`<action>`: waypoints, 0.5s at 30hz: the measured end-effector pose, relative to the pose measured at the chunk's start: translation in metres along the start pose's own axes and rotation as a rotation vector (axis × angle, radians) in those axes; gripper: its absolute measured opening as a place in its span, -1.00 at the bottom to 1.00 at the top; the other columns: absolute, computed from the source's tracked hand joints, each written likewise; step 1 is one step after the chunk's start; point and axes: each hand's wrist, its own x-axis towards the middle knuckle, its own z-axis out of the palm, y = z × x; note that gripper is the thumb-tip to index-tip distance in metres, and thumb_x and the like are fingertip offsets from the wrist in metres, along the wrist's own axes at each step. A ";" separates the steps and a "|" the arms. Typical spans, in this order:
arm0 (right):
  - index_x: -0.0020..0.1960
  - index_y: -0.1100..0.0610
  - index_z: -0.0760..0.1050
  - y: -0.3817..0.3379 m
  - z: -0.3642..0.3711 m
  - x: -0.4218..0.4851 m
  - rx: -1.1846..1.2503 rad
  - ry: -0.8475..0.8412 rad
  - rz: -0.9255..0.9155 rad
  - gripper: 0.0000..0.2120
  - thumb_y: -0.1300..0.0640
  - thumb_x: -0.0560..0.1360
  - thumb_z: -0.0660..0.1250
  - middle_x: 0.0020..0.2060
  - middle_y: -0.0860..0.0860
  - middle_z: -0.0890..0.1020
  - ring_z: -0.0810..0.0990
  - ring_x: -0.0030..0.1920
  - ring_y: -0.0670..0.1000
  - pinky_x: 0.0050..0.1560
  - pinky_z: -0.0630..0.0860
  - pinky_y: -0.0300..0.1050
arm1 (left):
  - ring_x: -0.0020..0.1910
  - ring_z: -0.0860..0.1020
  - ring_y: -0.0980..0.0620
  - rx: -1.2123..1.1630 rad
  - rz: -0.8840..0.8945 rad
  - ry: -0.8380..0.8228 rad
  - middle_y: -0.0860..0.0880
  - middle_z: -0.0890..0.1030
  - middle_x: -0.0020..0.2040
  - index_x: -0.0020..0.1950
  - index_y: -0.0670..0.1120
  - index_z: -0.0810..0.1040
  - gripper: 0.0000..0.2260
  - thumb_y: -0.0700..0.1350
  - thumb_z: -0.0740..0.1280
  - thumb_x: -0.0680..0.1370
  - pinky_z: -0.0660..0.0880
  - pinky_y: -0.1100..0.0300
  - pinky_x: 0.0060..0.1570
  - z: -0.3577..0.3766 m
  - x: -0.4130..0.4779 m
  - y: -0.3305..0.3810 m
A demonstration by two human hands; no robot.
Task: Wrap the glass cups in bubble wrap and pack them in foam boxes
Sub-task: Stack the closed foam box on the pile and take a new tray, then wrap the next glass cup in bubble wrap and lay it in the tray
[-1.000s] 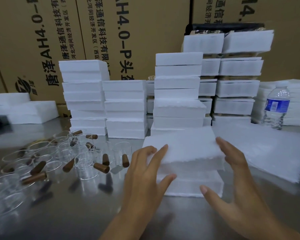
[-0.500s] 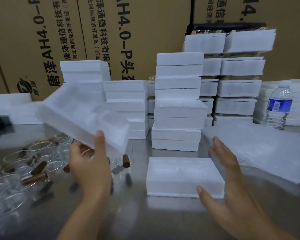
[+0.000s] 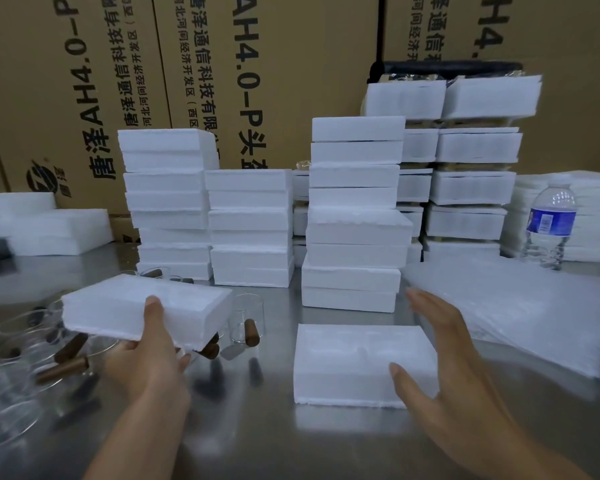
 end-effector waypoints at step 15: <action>0.21 0.17 0.33 -0.091 0.125 0.108 -0.404 -0.537 0.280 -0.65 -0.05 0.56 0.12 -0.04 0.05 0.52 0.47 0.17 0.13 0.39 -0.02 0.27 | -0.35 0.52 0.08 -0.032 -0.035 0.026 -0.08 0.59 -0.09 -0.03 -0.12 0.51 -0.62 0.19 0.39 0.45 0.41 0.23 -0.43 0.000 0.019 -0.014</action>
